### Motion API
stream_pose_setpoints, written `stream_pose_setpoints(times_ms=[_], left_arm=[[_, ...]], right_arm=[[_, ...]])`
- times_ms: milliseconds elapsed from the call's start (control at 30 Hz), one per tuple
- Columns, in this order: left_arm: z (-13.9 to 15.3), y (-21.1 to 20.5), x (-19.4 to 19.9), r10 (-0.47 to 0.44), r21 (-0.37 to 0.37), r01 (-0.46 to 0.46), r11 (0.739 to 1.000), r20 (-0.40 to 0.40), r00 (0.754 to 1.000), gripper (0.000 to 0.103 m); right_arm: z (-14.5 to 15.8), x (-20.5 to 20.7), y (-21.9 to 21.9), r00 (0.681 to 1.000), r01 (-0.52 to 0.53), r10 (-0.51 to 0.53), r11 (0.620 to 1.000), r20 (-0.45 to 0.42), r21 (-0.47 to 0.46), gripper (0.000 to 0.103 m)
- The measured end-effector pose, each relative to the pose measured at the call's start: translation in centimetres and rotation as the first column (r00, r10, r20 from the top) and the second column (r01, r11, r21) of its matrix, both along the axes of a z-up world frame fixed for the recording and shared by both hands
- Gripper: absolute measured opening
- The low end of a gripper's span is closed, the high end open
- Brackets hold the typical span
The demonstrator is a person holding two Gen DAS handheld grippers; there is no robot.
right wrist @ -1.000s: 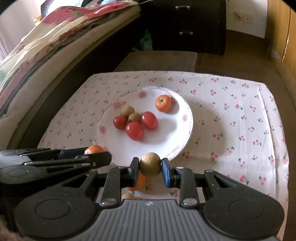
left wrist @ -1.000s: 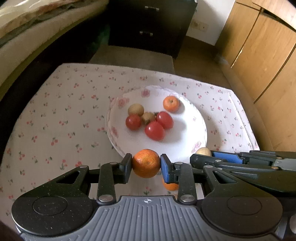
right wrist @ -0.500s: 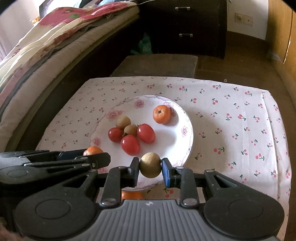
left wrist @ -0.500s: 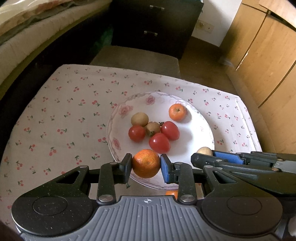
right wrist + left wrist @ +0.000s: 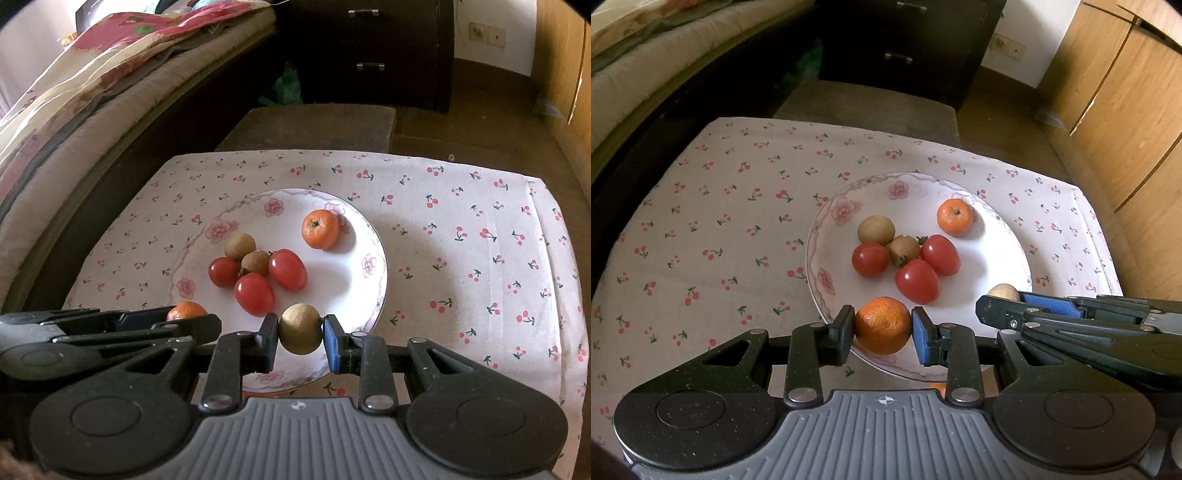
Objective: Organize fruits
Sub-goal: 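Open the left tool over the bowl while the right tool releases the tan fruit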
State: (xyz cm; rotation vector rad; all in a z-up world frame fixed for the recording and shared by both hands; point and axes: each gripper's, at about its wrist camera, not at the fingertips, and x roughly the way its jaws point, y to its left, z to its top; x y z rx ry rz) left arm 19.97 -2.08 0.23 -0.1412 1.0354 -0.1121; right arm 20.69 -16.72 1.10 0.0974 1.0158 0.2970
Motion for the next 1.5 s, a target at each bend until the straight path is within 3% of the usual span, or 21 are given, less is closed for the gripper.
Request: stream_pose_setpoints(times_ms=[867,1500], left_arm=[[1.5,1.0,-0.5,0.028,-0.019,-0.027,0.999,0.048,0.998,0.05],[0.9,-0.7,-4.8,-0.069,-0.045,0.069,0.997,0.014,0.998,0.052]], right_arm=[[1.4,-0.8,-0.8,0.998,0.041,-0.042,0.999,0.043,0.03,0.032],[1.5,-4.0,-1.7,0.997,0.068,-0.068,0.998,0.019,0.016,0.033]])
